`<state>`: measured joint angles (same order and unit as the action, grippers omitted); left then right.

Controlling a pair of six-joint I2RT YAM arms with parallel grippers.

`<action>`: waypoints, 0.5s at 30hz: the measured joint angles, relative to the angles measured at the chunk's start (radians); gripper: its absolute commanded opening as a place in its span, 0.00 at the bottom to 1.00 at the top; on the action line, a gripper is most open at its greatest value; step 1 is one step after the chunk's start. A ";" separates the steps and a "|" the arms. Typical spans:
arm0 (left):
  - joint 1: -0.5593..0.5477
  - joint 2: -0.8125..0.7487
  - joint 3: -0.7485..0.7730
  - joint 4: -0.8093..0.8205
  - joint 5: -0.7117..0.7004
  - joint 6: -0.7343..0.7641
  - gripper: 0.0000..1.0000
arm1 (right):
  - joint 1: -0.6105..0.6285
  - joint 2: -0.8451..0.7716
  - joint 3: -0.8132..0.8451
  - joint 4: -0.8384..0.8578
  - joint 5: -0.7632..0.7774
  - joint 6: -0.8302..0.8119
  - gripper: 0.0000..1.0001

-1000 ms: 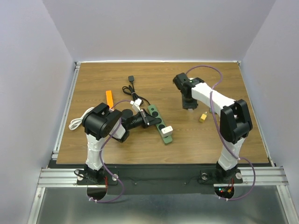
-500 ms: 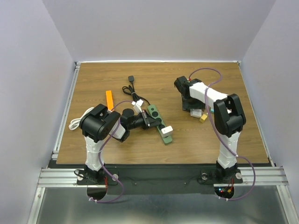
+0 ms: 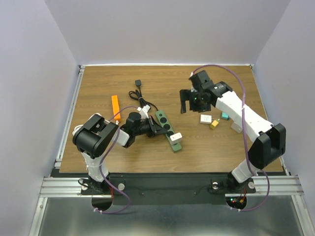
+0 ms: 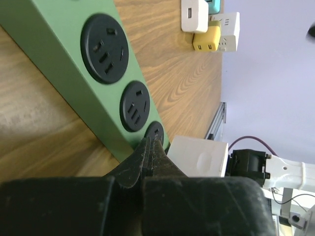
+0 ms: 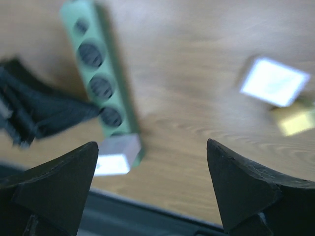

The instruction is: Pull the plug off the socket

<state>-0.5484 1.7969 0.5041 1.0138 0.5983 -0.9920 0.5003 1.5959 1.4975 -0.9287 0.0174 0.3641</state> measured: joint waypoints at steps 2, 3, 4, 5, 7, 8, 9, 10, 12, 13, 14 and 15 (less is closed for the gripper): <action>-0.003 -0.019 0.007 -0.041 0.000 0.001 0.00 | 0.047 -0.001 -0.036 0.003 -0.056 -0.008 0.95; -0.007 -0.023 0.016 -0.061 0.000 0.003 0.00 | 0.059 0.001 -0.047 0.004 -0.070 -0.011 0.95; -0.012 -0.024 0.029 -0.076 0.001 0.006 0.00 | 0.088 0.004 -0.070 0.004 -0.093 -0.018 0.95; -0.018 -0.023 0.041 -0.092 0.002 0.008 0.00 | 0.114 0.007 -0.086 0.001 -0.108 -0.026 0.95; -0.029 -0.021 0.058 -0.107 0.003 0.011 0.00 | 0.165 0.015 -0.095 -0.004 -0.118 -0.042 0.95; -0.034 -0.019 0.066 -0.110 0.003 0.012 0.00 | 0.190 0.018 -0.095 -0.002 -0.119 -0.053 0.95; -0.036 -0.017 0.069 -0.113 0.003 0.012 0.00 | 0.210 0.018 -0.095 0.001 -0.119 -0.061 0.95; -0.040 -0.015 0.069 -0.117 0.003 0.012 0.00 | 0.232 0.018 -0.095 0.003 -0.117 -0.073 0.95; -0.042 -0.014 0.068 -0.132 0.003 0.012 0.00 | 0.256 0.018 -0.095 0.003 -0.113 -0.089 0.95; -0.042 -0.014 0.066 -0.135 0.003 0.011 0.00 | 0.264 0.018 -0.095 0.002 -0.104 -0.100 0.95; -0.042 -0.015 0.065 -0.135 0.003 0.011 0.00 | 0.267 0.018 -0.095 0.002 -0.100 -0.105 0.95; -0.042 -0.018 0.064 -0.138 0.002 0.012 0.00 | 0.267 0.018 -0.095 0.003 -0.093 -0.108 0.95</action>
<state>-0.5900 1.7790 0.5682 0.8761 0.6006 -0.9802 0.7673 1.6142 1.4025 -0.9260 -0.0757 0.2562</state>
